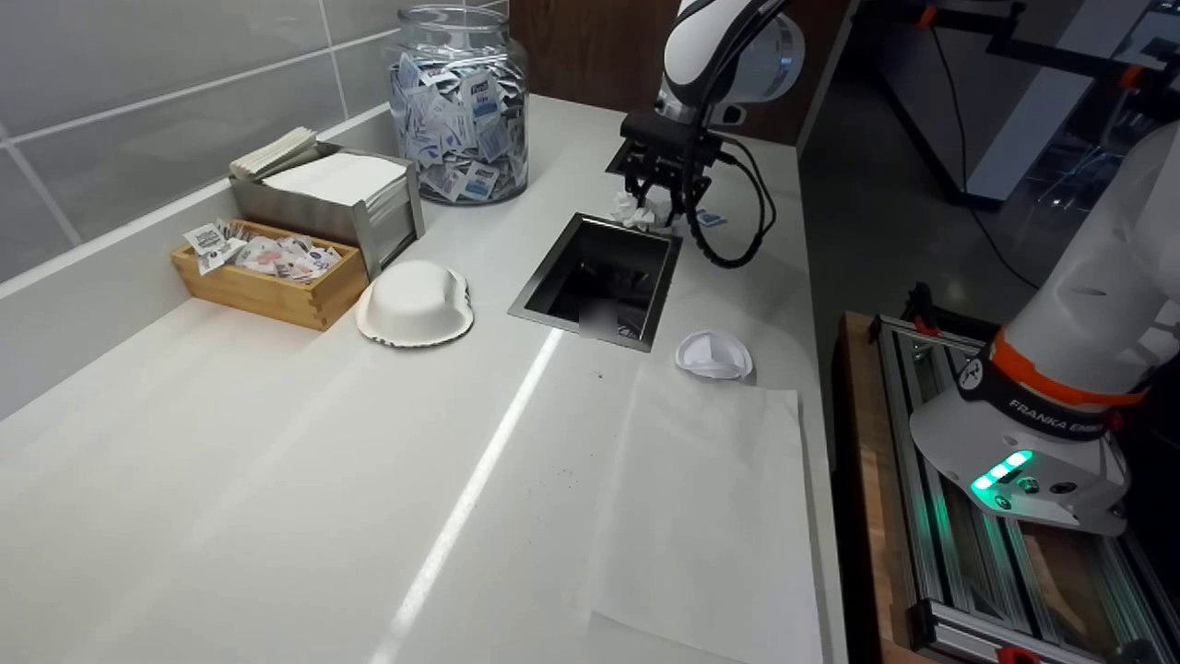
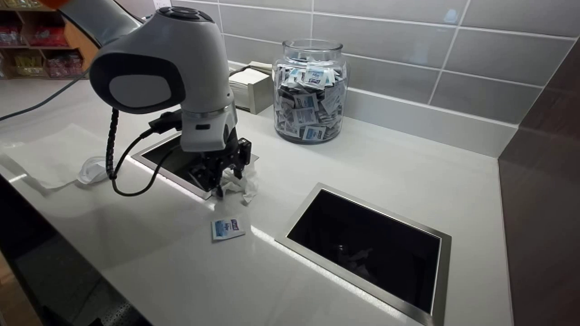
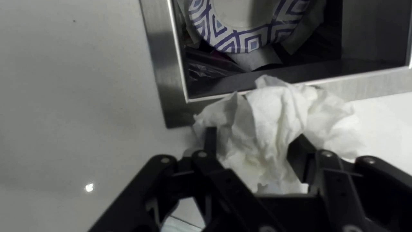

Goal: Throw the tissue into the bin on the left

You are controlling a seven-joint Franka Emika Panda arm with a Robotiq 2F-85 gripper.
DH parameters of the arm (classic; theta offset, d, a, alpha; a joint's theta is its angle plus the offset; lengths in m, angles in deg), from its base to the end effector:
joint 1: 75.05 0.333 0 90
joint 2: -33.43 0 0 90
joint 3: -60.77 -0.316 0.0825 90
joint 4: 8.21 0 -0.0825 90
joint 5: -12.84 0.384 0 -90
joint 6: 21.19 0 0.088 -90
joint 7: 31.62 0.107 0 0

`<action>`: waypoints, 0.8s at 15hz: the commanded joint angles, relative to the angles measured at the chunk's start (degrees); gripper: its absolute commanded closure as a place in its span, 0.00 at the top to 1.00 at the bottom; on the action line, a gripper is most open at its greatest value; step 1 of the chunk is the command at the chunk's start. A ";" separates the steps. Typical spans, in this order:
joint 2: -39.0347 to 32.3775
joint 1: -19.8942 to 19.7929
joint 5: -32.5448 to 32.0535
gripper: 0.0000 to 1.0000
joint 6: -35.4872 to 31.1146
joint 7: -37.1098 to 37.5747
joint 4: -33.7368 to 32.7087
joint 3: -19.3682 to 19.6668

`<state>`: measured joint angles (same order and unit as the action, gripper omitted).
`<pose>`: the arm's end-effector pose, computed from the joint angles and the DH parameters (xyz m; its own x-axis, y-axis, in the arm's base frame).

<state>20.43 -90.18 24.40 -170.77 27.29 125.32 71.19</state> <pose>0.4719 -0.2316 0.2473 -0.0672 -0.9972 -0.0330 -0.9941 0.0697 -0.0831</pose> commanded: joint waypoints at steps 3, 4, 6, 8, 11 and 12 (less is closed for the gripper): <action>-1.49 1.54 1.50 0.08 1.22 -1.08 -1.20 1.79; -1.46 1.63 1.57 0.02 1.15 -1.05 -1.24 1.86; -1.44 1.73 1.45 0.00 0.81 -1.06 -1.23 1.98; -1.22 1.76 1.31 0.02 0.66 -1.03 -1.19 2.18; -0.80 1.55 0.83 0.02 0.07 -0.45 -1.19 3.14; -0.31 1.28 1.03 0.03 0.04 -0.40 -1.12 3.60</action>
<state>20.29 -89.42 24.52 -170.70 27.29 124.51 72.79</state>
